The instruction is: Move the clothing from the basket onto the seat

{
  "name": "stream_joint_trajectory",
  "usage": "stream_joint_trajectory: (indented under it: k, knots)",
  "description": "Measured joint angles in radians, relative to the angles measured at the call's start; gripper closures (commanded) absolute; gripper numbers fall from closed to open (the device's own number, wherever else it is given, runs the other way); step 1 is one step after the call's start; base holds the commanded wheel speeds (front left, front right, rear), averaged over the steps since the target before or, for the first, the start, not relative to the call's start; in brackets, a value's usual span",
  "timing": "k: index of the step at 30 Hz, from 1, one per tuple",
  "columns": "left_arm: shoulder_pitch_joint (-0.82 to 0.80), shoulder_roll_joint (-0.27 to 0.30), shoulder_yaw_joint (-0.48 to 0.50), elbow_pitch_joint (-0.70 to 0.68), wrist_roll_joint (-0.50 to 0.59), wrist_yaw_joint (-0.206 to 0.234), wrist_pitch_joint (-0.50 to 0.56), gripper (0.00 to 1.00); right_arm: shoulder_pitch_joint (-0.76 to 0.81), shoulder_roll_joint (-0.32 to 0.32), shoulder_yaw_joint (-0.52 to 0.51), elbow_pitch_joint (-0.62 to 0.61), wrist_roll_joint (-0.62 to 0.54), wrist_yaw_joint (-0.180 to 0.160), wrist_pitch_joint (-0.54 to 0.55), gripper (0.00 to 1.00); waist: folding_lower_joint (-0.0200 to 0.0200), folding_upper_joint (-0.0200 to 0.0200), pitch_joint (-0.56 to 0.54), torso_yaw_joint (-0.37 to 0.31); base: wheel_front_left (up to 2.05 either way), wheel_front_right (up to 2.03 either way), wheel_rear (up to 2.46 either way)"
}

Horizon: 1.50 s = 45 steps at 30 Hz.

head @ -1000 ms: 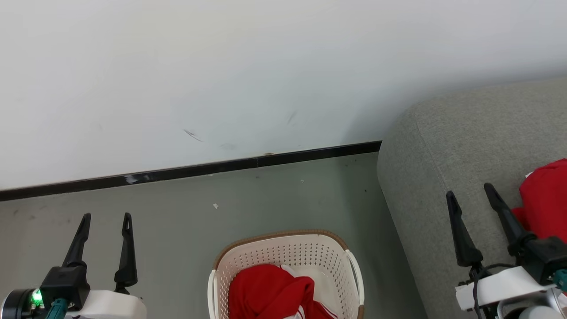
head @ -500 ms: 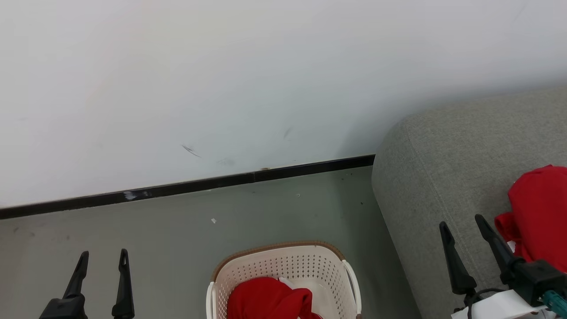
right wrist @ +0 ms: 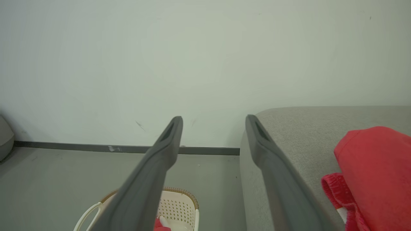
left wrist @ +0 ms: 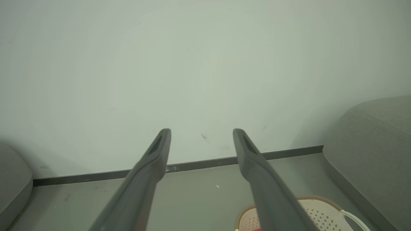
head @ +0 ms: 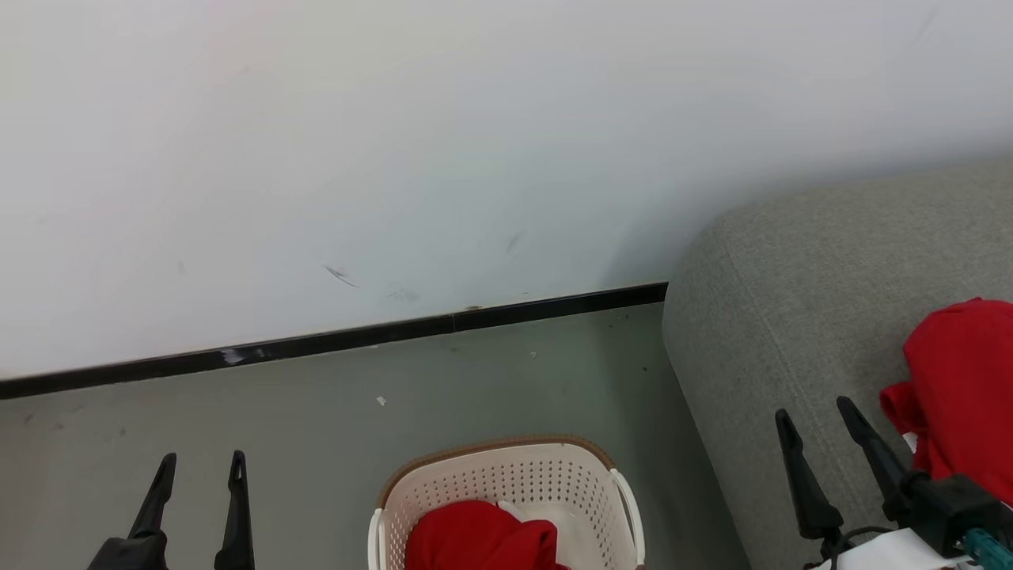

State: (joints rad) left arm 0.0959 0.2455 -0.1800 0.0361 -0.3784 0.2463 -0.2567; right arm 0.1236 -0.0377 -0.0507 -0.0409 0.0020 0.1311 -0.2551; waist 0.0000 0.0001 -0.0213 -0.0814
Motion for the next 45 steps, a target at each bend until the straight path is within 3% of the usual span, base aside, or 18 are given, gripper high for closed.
stream_joint_trajectory:
  k: [26, 30, 37, 45]
  knots:
    - [0.012, 0.022, -0.001, -0.016, 0.0, -0.005, 0.027, 0.0, 0.016, 0.0, 0.032, -0.001, 0.019, 0.0, 0.0, 0.0, 0.0, 0.0, 0.019, -0.002, 0.0, 0.0, 0.0]
    - [-0.03, 0.047, -0.014, 0.001, 0.001, -0.031, 0.038, 0.0, 0.015, 0.0, 0.035, -0.012, 0.015, 0.0, 0.0, 0.0, 0.0, 0.0, 0.029, -0.003, 0.0, 0.0, 0.0]
    - [-0.127, 0.041, -0.101, 0.057, 0.013, -0.086, 0.09, 0.0, 0.015, 0.001, 0.03, -0.025, 0.002, 0.0, 0.0, 0.0, 0.0, 0.0, 0.056, -0.008, 0.0, 0.0, 0.0]
    - [-0.234, -0.029, -0.213, 0.163, 0.027, -0.141, 0.135, 0.0, 0.016, 0.001, -0.008, -0.057, -0.013, 0.0, 0.0, 0.0, 0.0, 0.0, 0.1, -0.021, 0.0, 0.0, 0.0]
